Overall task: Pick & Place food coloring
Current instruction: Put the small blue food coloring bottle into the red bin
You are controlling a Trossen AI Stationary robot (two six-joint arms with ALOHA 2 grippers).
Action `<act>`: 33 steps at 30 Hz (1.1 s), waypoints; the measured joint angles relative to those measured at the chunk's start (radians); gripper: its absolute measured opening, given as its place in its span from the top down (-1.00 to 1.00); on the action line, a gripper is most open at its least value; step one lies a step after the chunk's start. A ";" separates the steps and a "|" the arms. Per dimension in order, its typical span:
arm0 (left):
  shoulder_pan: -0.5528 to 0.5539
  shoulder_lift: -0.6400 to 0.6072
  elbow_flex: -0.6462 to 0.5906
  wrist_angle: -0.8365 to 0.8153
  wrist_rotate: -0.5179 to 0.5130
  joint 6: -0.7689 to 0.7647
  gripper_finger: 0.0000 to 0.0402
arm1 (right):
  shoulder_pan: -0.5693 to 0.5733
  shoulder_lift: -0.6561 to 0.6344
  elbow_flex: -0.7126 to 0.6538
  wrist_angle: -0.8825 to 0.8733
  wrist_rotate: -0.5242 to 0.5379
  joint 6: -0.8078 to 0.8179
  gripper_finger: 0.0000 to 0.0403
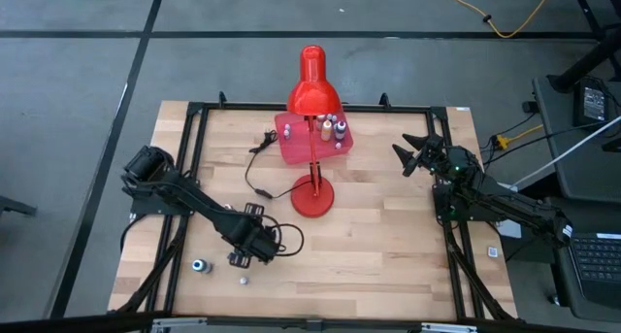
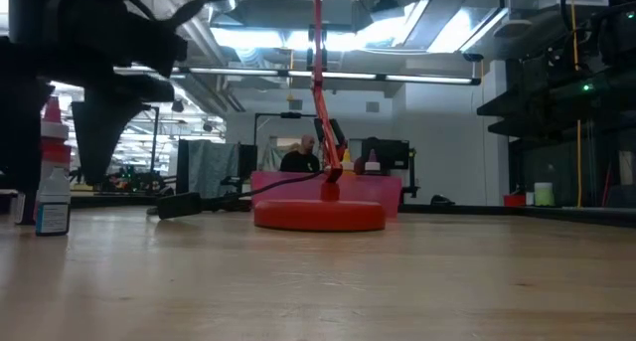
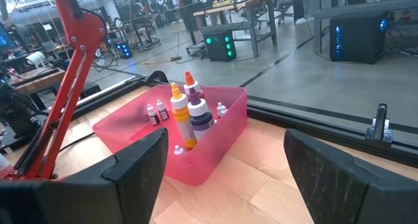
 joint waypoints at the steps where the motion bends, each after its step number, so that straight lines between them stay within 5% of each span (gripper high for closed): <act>1: 0.002 0.008 0.000 0.002 0.001 0.006 -0.12 | 0.000 0.000 0.000 0.000 0.000 0.000 -0.52; 16: 0.003 0.018 0.000 -0.019 0.048 0.015 -0.07 | 0.000 0.000 0.000 0.000 0.000 0.001 -0.52; 33: 0.003 0.016 0.000 -0.024 -0.009 0.027 0.68 | 0.000 0.000 0.000 0.000 0.000 0.000 -0.52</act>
